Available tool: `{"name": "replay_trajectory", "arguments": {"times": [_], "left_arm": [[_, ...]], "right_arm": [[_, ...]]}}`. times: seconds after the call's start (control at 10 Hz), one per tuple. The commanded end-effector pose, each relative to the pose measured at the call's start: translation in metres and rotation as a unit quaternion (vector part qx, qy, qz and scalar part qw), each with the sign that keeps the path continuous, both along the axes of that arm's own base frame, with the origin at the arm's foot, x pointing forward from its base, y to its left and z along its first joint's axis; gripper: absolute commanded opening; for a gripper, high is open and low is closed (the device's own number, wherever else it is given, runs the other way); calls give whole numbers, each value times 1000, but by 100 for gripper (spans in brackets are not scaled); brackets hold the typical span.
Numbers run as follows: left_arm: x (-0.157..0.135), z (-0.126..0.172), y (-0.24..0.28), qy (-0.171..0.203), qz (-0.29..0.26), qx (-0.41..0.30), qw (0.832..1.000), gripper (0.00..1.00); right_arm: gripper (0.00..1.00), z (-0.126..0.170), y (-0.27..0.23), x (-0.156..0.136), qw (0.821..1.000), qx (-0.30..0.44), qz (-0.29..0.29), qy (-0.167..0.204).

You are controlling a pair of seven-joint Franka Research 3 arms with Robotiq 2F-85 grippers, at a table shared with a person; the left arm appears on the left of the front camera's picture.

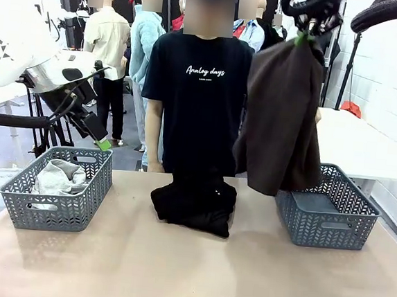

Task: Sort the tops and bottoms.
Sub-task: Sort the clothes according to human instructions.

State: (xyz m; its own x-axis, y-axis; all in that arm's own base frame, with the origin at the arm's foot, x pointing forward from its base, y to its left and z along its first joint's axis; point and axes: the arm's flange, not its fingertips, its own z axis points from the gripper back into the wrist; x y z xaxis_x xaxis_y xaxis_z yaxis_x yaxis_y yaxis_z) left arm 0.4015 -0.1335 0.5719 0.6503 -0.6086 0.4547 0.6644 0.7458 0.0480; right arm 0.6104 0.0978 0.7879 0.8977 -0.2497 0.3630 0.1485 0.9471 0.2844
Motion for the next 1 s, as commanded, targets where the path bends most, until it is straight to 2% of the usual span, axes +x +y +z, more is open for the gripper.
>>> {"name": "replay_trajectory", "arguments": {"times": [0.0, 0.4, 0.7, 0.9], "left_arm": [[0, 1, 2, 1, -8, -5, 1000, 100], [0, 1, 2, 1, -8, -5, 1000, 100], [0, 1, 2, 1, -8, -5, 1000, 100], [0, 1, 2, 1, -8, -5, 1000, 100]], "right_arm": [[0, 14, -29, 13, 1000, 1, -16, 19], [0, 21, -56, 33, 998, 21, -63, 13], [0, 49, -70, 40, 994, -3, -106, -8], [0, 43, -71, 47, 994, -2, -109, -1]]}}
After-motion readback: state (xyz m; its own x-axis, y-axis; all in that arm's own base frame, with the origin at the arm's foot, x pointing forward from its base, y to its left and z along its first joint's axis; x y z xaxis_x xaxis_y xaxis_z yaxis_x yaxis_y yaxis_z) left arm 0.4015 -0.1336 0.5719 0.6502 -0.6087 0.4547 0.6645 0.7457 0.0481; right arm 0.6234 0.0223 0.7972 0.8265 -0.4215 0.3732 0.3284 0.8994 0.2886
